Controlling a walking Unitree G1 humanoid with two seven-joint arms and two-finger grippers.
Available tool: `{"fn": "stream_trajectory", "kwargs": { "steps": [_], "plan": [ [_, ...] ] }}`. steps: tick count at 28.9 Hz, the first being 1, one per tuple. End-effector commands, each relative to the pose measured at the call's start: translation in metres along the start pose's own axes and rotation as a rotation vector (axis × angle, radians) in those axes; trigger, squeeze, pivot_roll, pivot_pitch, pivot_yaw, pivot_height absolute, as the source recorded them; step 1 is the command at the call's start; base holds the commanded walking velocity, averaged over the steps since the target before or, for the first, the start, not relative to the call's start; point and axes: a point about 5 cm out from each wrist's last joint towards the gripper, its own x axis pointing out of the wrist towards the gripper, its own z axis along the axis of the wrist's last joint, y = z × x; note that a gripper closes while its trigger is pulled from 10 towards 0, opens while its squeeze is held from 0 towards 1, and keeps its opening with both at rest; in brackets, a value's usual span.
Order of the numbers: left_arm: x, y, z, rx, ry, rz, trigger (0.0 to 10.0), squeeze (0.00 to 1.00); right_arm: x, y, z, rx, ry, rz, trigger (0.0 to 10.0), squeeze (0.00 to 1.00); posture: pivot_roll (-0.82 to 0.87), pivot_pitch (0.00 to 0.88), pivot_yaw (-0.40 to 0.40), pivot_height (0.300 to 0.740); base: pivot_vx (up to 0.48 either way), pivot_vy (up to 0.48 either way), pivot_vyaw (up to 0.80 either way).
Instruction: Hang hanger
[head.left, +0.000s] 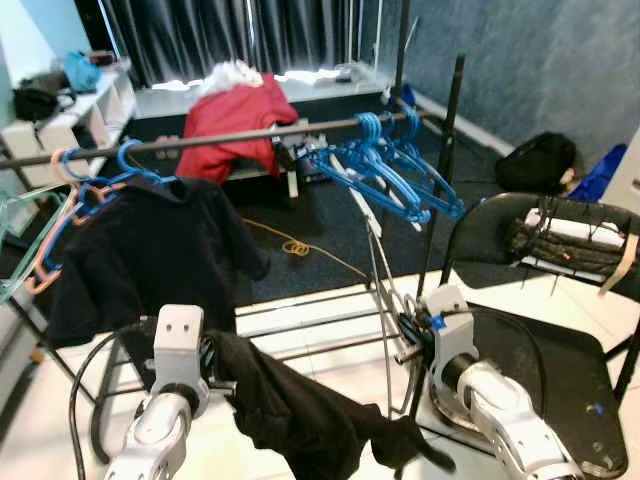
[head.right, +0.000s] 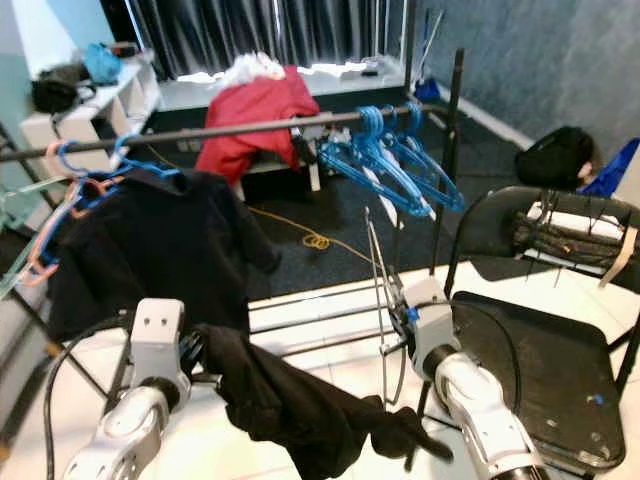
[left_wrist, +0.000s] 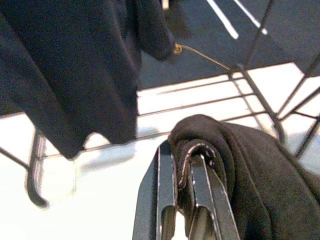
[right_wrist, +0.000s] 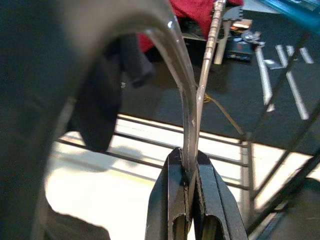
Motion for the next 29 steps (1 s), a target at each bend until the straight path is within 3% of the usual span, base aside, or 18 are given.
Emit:
{"fn": "stream_trajectory", "kwargs": {
  "steps": [1,3,13,29],
  "plan": [
    [0.003,0.003,0.005,-0.013,-0.017,0.005,10.0,0.0,-0.001,-0.004,-0.005,-0.003,0.022,-0.021,10.0,0.0,0.0,0.0,0.058,0.74,0.0,0.0,0.76],
    [0.005,0.002,0.005,0.016,-0.028,0.003,10.0,0.0,-0.001,-0.004,-0.005,-0.006,0.021,-0.025,10.0,0.0,0.0,0.0,0.058,0.74,0.0,0.0,0.75],
    [0.006,0.005,0.006,-0.005,-0.034,0.013,10.0,0.0,-0.004,-0.005,-0.005,-0.001,0.017,-0.041,10.0,0.0,0.0,0.0,0.051,0.74,0.0,0.0,0.75],
    [0.006,0.005,0.008,-0.016,-0.05,0.003,10.0,0.0,-0.014,0.006,-0.007,0.102,0.004,-0.028,10.0,0.0,-0.01,0.0,0.067,0.74,0.0,0.0,0.75]
  ]
}}
